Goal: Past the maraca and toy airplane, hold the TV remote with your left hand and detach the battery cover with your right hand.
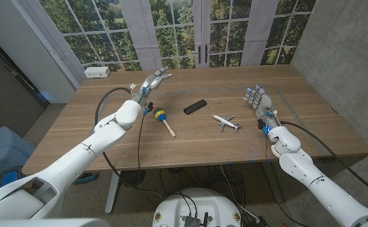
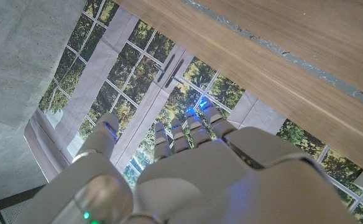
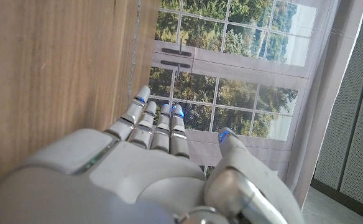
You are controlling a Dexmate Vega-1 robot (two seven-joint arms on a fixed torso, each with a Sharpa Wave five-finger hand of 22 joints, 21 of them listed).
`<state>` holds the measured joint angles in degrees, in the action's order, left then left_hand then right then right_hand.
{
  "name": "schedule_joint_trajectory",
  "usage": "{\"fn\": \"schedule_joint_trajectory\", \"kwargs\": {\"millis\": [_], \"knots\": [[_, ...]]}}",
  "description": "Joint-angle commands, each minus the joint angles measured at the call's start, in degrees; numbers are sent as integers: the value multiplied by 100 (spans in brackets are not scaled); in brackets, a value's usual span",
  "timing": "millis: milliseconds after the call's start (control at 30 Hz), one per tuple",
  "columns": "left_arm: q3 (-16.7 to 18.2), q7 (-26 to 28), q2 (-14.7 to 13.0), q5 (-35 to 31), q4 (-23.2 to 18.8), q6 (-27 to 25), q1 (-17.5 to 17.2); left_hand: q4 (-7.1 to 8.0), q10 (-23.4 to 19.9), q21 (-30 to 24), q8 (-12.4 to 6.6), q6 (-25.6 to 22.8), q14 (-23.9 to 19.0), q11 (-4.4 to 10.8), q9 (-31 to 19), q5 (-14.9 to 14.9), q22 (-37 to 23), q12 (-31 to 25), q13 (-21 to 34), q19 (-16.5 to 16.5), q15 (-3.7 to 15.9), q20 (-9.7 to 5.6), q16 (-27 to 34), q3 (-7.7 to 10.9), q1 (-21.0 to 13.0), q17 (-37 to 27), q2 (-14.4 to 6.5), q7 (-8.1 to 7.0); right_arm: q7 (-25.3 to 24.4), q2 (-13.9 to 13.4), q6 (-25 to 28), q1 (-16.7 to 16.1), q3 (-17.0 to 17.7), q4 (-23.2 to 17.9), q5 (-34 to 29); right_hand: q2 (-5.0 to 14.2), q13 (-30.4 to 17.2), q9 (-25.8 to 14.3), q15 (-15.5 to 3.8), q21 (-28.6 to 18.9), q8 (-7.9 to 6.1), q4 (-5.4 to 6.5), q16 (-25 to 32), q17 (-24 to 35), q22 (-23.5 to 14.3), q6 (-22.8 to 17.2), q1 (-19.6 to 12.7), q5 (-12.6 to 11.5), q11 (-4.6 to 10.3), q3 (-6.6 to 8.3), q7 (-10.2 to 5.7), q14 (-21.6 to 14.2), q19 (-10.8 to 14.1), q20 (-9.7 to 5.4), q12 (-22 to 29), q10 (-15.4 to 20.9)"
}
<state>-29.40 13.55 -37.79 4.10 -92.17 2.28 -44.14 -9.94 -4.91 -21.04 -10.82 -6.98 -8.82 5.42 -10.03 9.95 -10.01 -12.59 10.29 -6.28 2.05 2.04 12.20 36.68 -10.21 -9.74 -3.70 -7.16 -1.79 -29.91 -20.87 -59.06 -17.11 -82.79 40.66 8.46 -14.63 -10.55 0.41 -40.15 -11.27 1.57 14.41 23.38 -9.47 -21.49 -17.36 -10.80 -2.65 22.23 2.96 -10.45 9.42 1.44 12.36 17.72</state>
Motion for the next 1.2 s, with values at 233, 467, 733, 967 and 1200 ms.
{"fn": "schedule_joint_trajectory", "kwargs": {"millis": [233,467,733,967,1200], "knots": [[-351,-169,-13,-622,-119,-596,369,-52,-38,37,-42,-90,-82,39,-11,-10,-21,2,25,-60,258,3,3,-9,-112,-32,71,44,-157,51,-146,-136,71,-52,-26,52,10,-9,35,31,-35,-80,72,3,-25,-82,-35,19,-38,4,15,-111,35,39,40,99],[-561,-290,-12,-914,-178,-865,525,-55,-59,59,-39,-103,-97,63,-13,-10,-22,8,27,-60,268,4,-14,-8,-155,-35,97,48,-158,70,-209,-151,87,-11,-34,54,15,-10,23,46,-38,-104,84,0,-26,-107,-37,26,-36,8,25,-128,62,45,50,134],[-700,-400,15,-1080,-195,-1008,626,-67,-65,94,-60,-160,-124,92,-17,-10,-24,24,30,-48,284,18,-29,-3,-227,-38,137,60,-143,94,-268,-170,115,26,-5,56,21,-11,23,71,-39,-136,107,-1,-29,-132,-41,35,-55,14,31,-165,88,52,55,161],[-781,-465,11,-1217,-270,-1160,669,-70,-89,113,-70,-192,-161,102,-19,-12,-26,28,32,-53,290,32,-32,-4,-275,-40,174,65,-117,109,-310,-175,126,70,9,56,24,-11,22,91,-39,-160,119,-1,-30,-148,-45,40,-67,19,38,-182,96,57,66,196],[-849,-551,-16,-1334,-393,-1337,691,-65,-110,128,-83,-243,-190,118,-22,-14,-28,33,34,-72,303,27,-39,-7,-322,-42,203,79,-83,115,-358,-198,139,77,28,58,27,-12,24,111,-38,-184,136,2,-32,-162,-50,45,-80,24,38,-204,106,75,68,212]]}}
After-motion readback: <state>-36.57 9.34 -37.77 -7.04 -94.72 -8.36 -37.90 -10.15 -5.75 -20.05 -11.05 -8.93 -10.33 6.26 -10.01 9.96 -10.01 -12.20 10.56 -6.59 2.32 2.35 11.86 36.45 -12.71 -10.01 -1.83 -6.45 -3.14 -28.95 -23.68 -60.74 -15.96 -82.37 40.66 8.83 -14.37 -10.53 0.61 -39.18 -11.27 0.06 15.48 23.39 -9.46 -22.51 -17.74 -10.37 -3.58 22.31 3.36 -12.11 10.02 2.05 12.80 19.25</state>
